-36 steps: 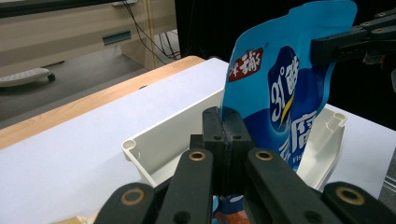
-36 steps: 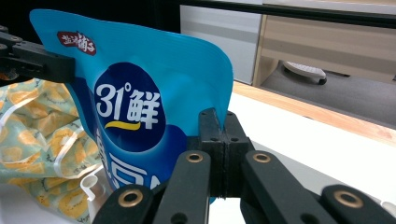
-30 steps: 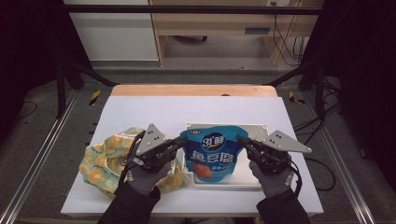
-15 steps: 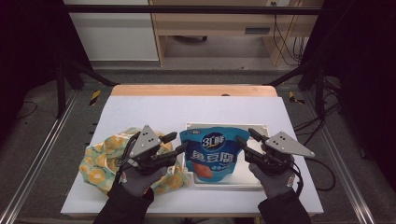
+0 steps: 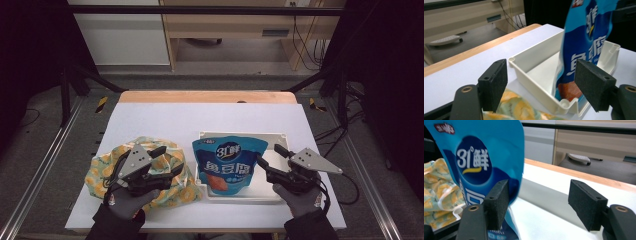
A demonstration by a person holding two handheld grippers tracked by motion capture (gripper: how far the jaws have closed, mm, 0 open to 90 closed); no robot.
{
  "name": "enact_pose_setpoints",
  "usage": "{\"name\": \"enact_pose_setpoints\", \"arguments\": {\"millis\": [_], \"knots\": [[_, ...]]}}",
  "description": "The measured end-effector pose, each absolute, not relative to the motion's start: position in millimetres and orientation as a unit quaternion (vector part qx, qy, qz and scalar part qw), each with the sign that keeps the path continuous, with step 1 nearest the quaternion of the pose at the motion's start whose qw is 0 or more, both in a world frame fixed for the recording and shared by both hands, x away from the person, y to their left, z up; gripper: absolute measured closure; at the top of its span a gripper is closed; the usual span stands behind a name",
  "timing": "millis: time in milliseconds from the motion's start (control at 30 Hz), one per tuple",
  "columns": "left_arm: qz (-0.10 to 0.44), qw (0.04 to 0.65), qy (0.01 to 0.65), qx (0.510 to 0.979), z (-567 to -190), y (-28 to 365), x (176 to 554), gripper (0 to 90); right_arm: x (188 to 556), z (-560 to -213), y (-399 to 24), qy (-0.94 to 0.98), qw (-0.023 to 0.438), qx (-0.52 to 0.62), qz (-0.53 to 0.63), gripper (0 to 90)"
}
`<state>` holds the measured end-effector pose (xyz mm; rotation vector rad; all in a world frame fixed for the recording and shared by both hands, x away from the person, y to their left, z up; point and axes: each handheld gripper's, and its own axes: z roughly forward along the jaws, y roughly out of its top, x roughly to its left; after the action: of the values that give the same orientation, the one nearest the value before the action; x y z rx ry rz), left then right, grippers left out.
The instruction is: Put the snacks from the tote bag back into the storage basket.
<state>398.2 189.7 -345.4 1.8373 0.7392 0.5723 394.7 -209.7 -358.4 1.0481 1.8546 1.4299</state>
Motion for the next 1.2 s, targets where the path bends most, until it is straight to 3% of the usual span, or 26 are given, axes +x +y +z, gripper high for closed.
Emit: {"name": "enact_pose_setpoints", "arguments": {"millis": [567,1200], "knots": [[0.250,0.507,0.354,0.745,-368,234,393,26.4,387,-385,-235,0.687,0.283,0.427,0.515,22.4],[0.255,0.487,0.397,0.735,-399,283,384,26.4,385,-404,-248,0.691,0.296,0.451,0.481,20.7]]}}
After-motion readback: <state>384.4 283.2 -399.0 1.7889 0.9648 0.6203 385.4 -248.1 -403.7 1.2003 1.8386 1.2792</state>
